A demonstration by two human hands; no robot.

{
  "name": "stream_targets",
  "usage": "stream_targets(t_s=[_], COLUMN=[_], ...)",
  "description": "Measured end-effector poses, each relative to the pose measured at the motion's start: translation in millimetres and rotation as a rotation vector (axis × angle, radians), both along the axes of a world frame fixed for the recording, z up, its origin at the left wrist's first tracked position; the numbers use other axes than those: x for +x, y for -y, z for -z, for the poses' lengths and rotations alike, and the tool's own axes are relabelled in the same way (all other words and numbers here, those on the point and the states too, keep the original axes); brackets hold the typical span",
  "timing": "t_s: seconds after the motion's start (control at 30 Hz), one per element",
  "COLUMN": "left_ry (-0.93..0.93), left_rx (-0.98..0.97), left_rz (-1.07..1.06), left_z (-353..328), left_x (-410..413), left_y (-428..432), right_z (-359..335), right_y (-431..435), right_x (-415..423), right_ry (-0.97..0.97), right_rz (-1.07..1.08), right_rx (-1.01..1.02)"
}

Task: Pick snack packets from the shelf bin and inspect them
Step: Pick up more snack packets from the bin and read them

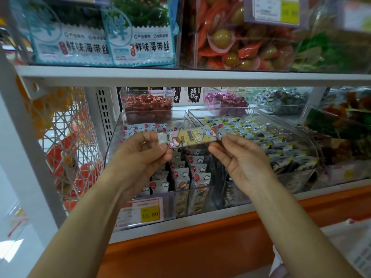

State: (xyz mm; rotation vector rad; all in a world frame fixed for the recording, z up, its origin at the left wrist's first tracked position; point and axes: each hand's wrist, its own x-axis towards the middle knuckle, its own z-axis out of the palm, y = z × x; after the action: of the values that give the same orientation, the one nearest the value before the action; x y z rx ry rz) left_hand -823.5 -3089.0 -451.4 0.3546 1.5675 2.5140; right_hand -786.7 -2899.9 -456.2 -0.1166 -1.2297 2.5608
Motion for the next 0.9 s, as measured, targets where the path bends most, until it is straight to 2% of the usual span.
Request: stream_targets(t_s=[0.13, 0.33, 0.47, 0.6, 0.9], left_ry=[-0.066, 0.060, 0.003, -0.055, -0.234], left_rx=[-0.043, -0.035, -0.135, -0.154, -0.374], left_rz=[-0.007, 0.080, 0.021, -0.024, -0.011], left_z=[-0.8, 0.3, 5.1, 6.2, 5.0], left_x=[2.0, 0.7, 0.4, 0.0, 6.4], left_y=[-1.1, -1.7, -2.9, -0.2, -0.4], right_z=[1.8, 6.8, 6.5, 5.1, 4.4], right_y=[1.9, 3.6, 5.2, 5.5, 3.8], right_x=[-0.7, -0.3, 1.1, 2.9, 1.9], right_ry=[-0.021, -0.170, -0.194, -0.167, -0.155], right_rz=[0.050, 0.251, 0.226, 0.173, 0.254], right_rx=[0.040, 0.456, 0.636, 0.663, 0.927])
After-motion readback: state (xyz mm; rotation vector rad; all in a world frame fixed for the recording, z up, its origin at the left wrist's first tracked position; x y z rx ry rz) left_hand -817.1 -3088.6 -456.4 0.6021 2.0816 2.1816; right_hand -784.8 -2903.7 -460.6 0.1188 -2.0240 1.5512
